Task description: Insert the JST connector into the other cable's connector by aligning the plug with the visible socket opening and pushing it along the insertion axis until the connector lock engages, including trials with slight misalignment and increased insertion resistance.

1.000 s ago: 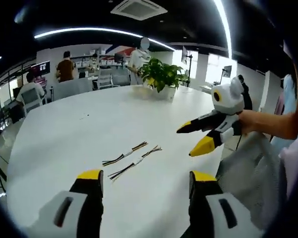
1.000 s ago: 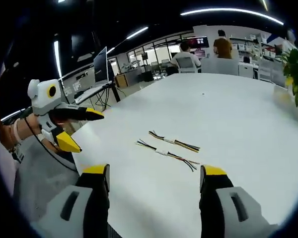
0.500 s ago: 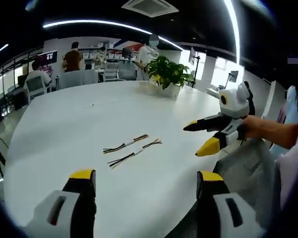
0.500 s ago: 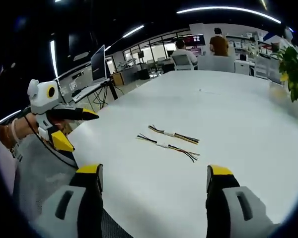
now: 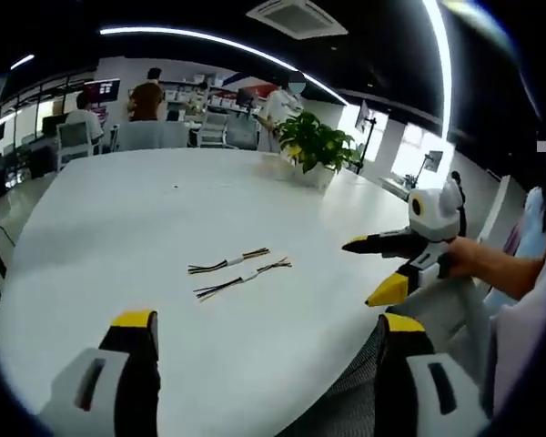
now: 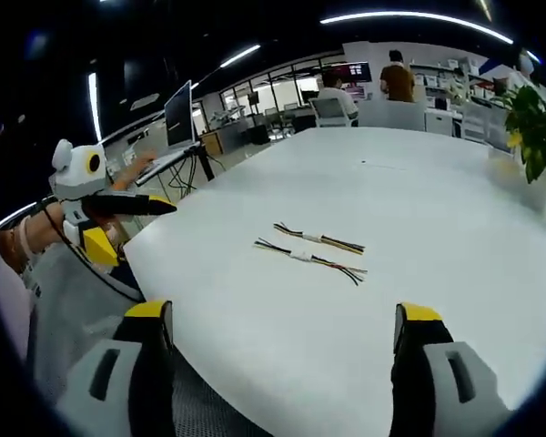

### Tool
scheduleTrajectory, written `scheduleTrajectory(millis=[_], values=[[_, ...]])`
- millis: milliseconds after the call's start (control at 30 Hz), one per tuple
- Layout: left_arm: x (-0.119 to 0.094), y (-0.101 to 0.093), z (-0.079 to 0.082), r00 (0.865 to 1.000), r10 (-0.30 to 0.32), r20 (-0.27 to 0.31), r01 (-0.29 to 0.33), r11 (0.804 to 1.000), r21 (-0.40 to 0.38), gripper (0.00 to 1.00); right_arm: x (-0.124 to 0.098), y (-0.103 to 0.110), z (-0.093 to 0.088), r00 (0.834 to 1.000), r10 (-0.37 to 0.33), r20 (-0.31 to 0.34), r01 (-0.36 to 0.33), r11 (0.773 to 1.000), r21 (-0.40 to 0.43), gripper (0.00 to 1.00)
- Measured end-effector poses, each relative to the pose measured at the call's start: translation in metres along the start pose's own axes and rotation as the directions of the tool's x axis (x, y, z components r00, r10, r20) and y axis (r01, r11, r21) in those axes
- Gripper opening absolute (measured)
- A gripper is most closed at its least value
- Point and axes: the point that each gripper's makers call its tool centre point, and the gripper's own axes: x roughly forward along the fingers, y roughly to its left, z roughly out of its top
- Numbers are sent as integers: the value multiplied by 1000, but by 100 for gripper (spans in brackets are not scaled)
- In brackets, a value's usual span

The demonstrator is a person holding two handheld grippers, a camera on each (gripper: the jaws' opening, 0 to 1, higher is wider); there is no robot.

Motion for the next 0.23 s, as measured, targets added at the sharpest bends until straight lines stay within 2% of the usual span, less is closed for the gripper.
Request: scheduleTrajectory(millis=[233], values=[[-4, -2, 2, 1000, 2, 9, -2, 1000, -12, 99, -4, 0, -3, 1000, -12, -5, 12, 1000, 1, 100]])
